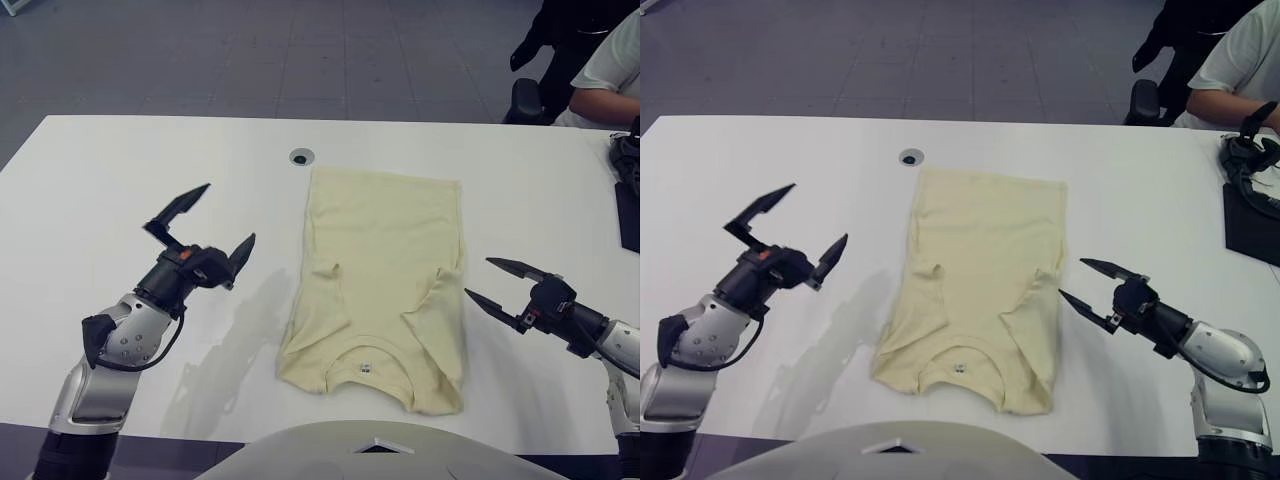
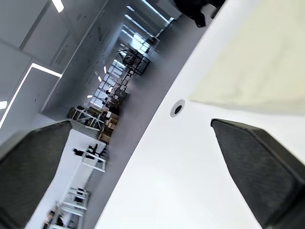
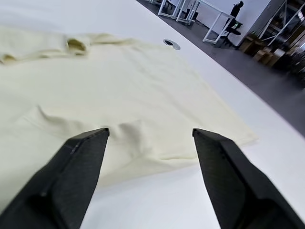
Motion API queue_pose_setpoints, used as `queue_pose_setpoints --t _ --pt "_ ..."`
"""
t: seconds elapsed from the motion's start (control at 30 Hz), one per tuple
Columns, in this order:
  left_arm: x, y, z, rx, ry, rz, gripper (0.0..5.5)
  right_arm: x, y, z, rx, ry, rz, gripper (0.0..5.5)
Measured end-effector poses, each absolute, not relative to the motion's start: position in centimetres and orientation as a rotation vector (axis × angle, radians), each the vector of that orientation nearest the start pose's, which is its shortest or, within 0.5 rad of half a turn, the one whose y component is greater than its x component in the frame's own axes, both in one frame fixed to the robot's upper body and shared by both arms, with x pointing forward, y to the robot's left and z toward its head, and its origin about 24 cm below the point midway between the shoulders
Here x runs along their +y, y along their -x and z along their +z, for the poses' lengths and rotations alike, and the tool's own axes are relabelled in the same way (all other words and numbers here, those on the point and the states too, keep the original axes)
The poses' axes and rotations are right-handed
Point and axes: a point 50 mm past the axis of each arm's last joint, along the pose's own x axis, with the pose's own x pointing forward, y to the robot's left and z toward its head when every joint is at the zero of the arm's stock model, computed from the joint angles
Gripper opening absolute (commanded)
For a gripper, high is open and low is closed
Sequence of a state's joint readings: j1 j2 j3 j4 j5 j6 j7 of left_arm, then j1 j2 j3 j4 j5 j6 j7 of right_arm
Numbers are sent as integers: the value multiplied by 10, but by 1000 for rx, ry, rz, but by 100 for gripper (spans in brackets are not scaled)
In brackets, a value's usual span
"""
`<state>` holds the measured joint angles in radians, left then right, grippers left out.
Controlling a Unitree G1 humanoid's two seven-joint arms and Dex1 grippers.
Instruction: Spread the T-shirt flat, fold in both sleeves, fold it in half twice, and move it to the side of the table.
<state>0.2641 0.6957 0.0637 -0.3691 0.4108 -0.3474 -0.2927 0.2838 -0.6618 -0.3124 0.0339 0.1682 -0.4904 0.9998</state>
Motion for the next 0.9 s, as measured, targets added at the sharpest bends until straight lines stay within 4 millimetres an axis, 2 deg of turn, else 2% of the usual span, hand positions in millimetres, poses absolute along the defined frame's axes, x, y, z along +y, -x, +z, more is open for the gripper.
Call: queue_pose_setpoints --t 0.1,0.17,0.27,0.57,0.63,0.9 --pt "210 -177 93 -264 -1329 -732 540 -279 -166 86 -75 951 841 441" --pt "206 -160 80 -260 -1410 -912 540 -275 -153 86 -123 1143 933 473" --pt "199 -140 68 -302 -1446 -1126 540 -270 -133 82 -197 1343 1110 525" --pt "175 -120 56 -350 -1274 -1218 540 -283 -127 75 -232 1399 1206 538" --pt "170 -121 54 -366 -1254 -1230 540 -280 -127 73 -248 1379 1212 506" --pt "168 -122 48 -350 -1249 -1267 416 -269 -119 62 -257 1288 1283 388"
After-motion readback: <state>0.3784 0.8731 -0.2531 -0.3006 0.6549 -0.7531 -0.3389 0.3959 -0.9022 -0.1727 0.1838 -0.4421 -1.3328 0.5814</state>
